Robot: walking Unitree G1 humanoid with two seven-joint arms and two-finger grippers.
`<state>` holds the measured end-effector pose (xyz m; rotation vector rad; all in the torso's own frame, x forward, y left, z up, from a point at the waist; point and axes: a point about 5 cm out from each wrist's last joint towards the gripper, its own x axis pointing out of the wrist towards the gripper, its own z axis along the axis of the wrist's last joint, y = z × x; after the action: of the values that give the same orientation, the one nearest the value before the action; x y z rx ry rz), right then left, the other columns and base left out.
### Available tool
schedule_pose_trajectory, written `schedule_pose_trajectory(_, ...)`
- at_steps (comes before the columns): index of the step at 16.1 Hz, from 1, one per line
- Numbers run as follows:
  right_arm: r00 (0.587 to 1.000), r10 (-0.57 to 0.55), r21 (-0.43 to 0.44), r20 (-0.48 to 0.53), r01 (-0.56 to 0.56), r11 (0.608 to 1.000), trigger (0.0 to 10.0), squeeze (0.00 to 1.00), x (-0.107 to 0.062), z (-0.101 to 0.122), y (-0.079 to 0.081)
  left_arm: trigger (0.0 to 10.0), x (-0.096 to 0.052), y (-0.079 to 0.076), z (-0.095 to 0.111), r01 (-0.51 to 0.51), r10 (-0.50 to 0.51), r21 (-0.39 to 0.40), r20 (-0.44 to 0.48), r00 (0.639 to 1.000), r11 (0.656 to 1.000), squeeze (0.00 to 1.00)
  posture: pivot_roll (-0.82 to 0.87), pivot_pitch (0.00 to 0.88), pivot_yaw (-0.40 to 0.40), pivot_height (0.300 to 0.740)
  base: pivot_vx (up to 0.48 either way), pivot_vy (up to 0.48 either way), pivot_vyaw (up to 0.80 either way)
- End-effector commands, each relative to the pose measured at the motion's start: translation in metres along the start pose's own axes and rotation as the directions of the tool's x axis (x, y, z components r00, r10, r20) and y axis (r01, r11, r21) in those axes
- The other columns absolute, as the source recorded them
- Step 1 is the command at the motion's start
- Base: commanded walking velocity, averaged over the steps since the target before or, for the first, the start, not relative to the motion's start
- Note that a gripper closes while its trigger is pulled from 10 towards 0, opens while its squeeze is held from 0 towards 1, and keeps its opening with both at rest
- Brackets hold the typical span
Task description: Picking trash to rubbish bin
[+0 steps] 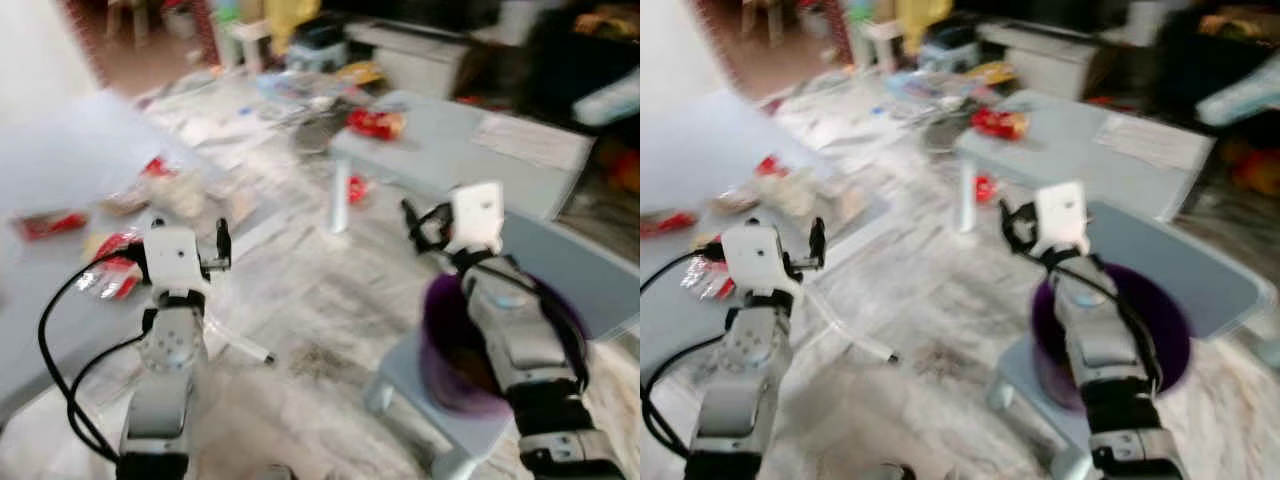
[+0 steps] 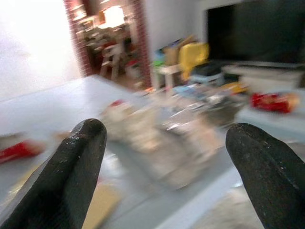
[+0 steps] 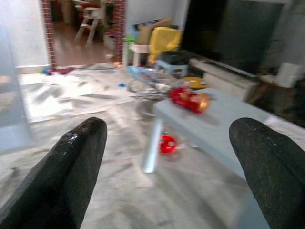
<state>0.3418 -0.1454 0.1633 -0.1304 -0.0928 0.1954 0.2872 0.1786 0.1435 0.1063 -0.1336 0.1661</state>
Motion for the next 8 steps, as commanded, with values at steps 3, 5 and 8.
schedule_pose_trajectory(3,0.999,0.029,-0.008,0.018,-0.029,1.0,10.0,0.0,0.0022,0.0032,0.007,10.0,-0.0002,0.0019,0.0024,-0.019,0.019,0.024,0.002,1.0,1.0,0.0,0.03,0.05,0.014,0.74,0.0,0.0,0.8)
schedule_pose_trajectory(5,0.999,0.033,-0.008,0.02,-0.033,0.999,10.0,0.0,0.0028,0.0033,0.0076,10.0,0.0002,0.0016,0.0025,-0.022,0.022,0.024,0.001,1.0,0.999,0.0,0.03,0.05,0.01,0.74,0.0,0.0,0.8)
schedule_pose_trajectory(8,0.999,0.033,-0.006,0.024,-0.033,0.999,10.0,0.0,0.0036,0.004,0.0077,10.0,-0.0003,0.0009,0.0019,-0.028,0.028,0.025,-0.003,1.0,0.999,0.0,0.03,0.05,0.008,0.74,0.0,0.0,0.8)
